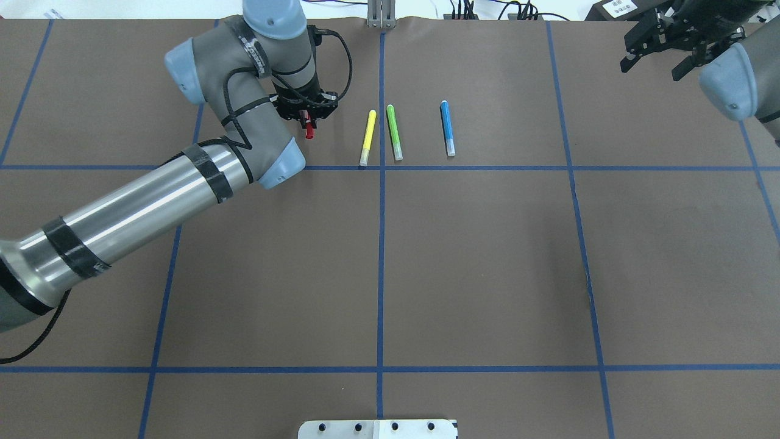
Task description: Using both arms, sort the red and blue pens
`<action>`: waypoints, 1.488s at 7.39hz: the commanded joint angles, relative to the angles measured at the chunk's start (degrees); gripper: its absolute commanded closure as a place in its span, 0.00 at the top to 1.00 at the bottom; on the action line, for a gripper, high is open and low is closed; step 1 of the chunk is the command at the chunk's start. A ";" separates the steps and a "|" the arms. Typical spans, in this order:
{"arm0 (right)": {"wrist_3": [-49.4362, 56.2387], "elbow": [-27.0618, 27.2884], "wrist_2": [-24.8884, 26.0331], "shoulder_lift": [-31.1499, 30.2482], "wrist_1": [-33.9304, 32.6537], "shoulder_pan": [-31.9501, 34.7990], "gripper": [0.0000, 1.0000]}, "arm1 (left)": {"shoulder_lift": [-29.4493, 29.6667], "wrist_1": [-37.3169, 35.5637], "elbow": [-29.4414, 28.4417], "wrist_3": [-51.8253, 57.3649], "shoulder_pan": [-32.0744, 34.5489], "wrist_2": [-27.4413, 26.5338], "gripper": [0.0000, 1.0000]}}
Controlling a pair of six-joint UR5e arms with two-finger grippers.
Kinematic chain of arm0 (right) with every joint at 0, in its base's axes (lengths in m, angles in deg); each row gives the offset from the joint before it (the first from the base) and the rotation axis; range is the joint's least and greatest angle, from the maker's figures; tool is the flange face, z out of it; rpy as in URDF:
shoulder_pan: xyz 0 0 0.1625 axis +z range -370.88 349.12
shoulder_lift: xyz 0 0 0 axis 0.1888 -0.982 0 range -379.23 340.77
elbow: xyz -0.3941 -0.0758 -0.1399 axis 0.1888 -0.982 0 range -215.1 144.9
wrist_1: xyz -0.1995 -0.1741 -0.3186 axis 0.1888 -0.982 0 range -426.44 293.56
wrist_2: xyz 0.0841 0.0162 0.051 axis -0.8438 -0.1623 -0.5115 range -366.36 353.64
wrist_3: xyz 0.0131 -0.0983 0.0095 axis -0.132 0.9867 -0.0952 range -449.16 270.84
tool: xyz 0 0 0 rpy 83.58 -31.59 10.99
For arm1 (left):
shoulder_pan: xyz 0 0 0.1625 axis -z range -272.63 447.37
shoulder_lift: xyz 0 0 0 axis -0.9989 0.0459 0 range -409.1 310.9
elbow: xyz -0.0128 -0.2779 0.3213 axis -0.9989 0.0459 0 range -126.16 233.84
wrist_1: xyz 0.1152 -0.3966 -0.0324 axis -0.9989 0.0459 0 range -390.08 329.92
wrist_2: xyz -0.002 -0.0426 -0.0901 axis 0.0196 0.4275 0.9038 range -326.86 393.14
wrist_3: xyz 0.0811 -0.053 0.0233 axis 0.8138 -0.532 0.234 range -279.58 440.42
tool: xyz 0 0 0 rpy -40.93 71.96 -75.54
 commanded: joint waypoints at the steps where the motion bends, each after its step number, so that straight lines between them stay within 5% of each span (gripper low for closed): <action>1: -0.89 -4.11 3.83 4.92 1.58 -2.34 0.99 | -8.74 -1.95 7.25 0.00 7.35 7.31 0.00; 3: -14.53 -11.72 5.95 5.54 19.34 -6.63 0.99 | -16.57 -1.96 12.53 0.96 15.09 12.50 0.00; 4: -17.65 -13.42 10.14 6.68 22.05 -9.35 0.98 | -18.87 -2.39 13.60 4.10 18.52 14.35 0.00; 7: -22.96 -21.94 13.08 14.32 21.37 -16.84 0.96 | -24.31 -18.46 18.44 18.84 28.55 15.07 0.00; 11: -22.35 -27.92 17.57 18.63 21.37 -23.17 0.92 | -26.97 -19.54 18.27 22.67 30.95 15.16 0.00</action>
